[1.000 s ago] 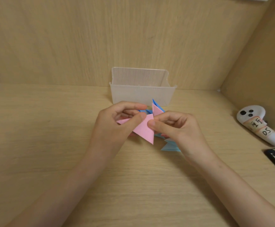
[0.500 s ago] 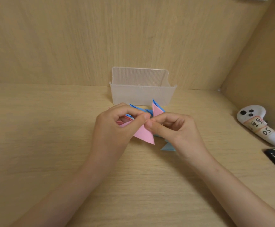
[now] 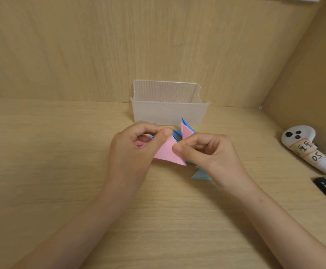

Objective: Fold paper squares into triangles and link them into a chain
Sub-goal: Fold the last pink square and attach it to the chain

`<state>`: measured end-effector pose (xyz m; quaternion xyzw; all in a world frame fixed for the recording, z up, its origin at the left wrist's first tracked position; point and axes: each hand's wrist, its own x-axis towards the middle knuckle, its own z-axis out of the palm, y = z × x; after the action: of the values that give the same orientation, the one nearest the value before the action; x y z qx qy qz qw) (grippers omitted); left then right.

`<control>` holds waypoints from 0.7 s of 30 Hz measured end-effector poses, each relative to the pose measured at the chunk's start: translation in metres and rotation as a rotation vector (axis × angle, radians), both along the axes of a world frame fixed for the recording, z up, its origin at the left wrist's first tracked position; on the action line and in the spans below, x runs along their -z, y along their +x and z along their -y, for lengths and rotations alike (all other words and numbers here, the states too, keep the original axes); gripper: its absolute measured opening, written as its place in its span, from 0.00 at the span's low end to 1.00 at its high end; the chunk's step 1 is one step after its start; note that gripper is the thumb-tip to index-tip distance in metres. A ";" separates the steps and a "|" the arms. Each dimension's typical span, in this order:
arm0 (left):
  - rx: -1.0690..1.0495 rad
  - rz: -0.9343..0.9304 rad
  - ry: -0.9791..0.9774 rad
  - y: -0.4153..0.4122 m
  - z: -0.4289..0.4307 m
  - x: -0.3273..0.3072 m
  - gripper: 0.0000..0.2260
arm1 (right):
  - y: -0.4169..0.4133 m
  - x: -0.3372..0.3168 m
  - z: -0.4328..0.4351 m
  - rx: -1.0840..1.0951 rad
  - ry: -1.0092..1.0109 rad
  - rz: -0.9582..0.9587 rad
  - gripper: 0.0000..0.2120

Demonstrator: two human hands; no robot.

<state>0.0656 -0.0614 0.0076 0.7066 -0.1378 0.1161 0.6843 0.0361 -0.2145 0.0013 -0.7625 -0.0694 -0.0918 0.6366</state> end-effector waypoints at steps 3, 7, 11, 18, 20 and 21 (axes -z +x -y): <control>-0.003 -0.002 0.001 -0.002 0.002 0.000 0.05 | 0.000 0.000 0.002 -0.007 -0.010 0.001 0.06; -0.053 -0.034 -0.091 0.002 0.001 -0.001 0.06 | -0.001 -0.001 0.003 -0.023 -0.031 0.006 0.06; -0.073 -0.038 -0.109 0.005 -0.003 -0.005 0.05 | -0.003 -0.003 0.001 -0.018 -0.068 0.025 0.06; -0.092 -0.055 -0.099 0.007 -0.002 -0.001 0.05 | -0.002 -0.006 0.002 0.005 -0.135 -0.005 0.09; -0.091 -0.051 -0.093 0.007 -0.002 -0.002 0.05 | -0.003 -0.007 0.002 0.009 -0.146 0.000 0.09; -0.090 -0.047 -0.092 0.007 -0.002 -0.002 0.05 | -0.003 -0.008 0.002 0.007 -0.146 -0.004 0.09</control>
<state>0.0722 -0.0596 0.0093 0.6824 -0.0843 0.1366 0.7132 0.0332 -0.2169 0.0090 -0.8074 -0.0720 -0.0870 0.5791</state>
